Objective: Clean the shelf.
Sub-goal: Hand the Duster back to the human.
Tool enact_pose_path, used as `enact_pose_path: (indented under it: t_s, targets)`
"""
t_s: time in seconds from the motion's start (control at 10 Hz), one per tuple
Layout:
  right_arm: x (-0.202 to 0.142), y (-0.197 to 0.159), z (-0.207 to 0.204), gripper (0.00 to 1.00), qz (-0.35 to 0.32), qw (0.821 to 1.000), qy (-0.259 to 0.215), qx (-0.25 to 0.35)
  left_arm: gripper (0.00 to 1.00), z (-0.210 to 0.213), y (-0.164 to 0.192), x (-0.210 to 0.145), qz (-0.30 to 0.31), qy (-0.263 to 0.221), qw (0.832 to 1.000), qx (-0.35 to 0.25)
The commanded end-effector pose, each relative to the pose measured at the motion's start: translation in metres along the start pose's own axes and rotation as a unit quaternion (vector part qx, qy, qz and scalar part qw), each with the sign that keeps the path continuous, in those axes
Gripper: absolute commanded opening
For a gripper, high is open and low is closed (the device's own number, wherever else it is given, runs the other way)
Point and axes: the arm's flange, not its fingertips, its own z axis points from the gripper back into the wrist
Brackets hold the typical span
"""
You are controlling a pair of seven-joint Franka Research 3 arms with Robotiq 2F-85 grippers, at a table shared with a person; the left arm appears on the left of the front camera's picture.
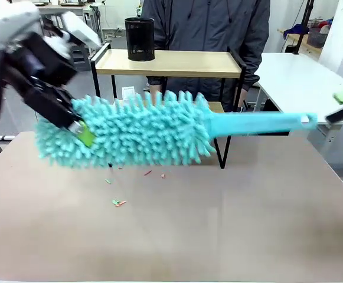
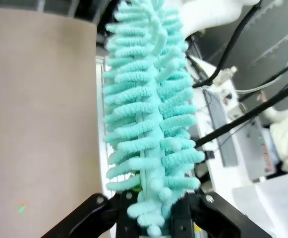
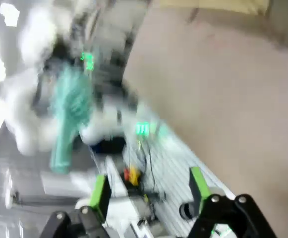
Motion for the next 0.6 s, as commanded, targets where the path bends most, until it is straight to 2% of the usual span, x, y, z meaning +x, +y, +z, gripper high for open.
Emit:
enact_pose_path:
  t_s: [0.0, 0.1, 0.2, 0.3, 0.4, 0.5]
  targets:
    - [-0.021, -0.048, -0.017, 1.0, -0.229, 0.934, -0.263, -0.085, 0.0, 0.068, -0.049, -0.044, -0.044, -0.185, 0.981, 0.03]
    - [-0.025, -0.069, -0.028, 1.0, -0.272, 0.927, -0.236, -0.104, 0.0, 0.102, -0.078, -0.07, -0.078, -0.276, 0.957, 0.043]
    - [-0.023, -0.085, -0.045, 1.0, -0.345, 0.915, -0.15, -0.146, 0.0, 0.13, -0.101, -0.098, -0.091, -0.368, 0.922, 0.078]
    - [-0.031, -0.075, 0.007, 1.0, -0.111, 0.986, -0.107, -0.066, 0.0, 0.155, -0.108, -0.123, -0.021, -0.465, 0.879, 0.108]
    - [-0.031, -0.075, 0.007, 1.0, -0.111, 0.986, -0.107, -0.066, 0.0, 0.178, -0.102, -0.151, 0.054, -0.517, 0.848, 0.1]
    - [-0.031, -0.075, 0.007, 1.0, -0.111, 0.986, -0.107, -0.066, 0.0, 0.194, -0.087, -0.174, 0.107, -0.539, 0.829, 0.102]
